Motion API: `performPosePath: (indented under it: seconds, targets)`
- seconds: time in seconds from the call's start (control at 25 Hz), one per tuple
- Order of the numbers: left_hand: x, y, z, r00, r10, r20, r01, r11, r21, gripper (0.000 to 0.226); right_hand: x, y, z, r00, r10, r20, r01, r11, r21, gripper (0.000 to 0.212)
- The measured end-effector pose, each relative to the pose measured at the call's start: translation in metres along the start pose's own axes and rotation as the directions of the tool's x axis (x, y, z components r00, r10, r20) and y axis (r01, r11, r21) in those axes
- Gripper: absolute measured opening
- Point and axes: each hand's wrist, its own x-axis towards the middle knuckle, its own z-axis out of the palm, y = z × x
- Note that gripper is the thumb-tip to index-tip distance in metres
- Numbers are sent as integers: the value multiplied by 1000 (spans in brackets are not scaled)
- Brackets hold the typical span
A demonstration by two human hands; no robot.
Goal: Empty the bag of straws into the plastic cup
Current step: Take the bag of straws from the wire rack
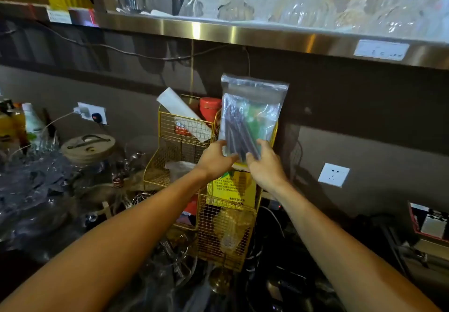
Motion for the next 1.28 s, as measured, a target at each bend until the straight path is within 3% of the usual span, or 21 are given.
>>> performPosePath:
  seconds: [0.28, 0.44, 0.6, 0.76, 0.92, 1.16, 1.28]
  targets:
    - [42, -16, 19, 998, -17, -57, 11, 995, -104, 57, 44, 25, 30, 989, 107, -100, -105, 994, 21, 62]
    - [60, -36, 31, 979, -27, -201, 3, 993, -117, 49, 58, 34, 44, 973, 162, -162, -147, 984, 104, 59]
    - [62, -44, 38, 964, -25, -263, -7, 993, -121, 39, 59, 37, 46, 964, 114, -240, -86, 988, 126, 40]
    - [53, -47, 33, 961, -18, -276, -19, 991, -131, 57, 45, 33, 30, 971, 46, -236, 0, 981, 192, 7]
    - [23, -34, 19, 930, 42, -366, -110, 980, -165, 50, 19, 30, 5, 975, -5, -223, 72, 953, 295, 21]
    - [-37, -18, 7, 928, 116, -354, -230, 927, -298, 48, -40, 13, -40, 986, -105, -132, 150, 904, 401, 24]
    - [-75, -9, 15, 961, 151, -232, -229, 904, -361, 46, -80, 28, -61, 990, -66, -126, 114, 897, 427, 11]
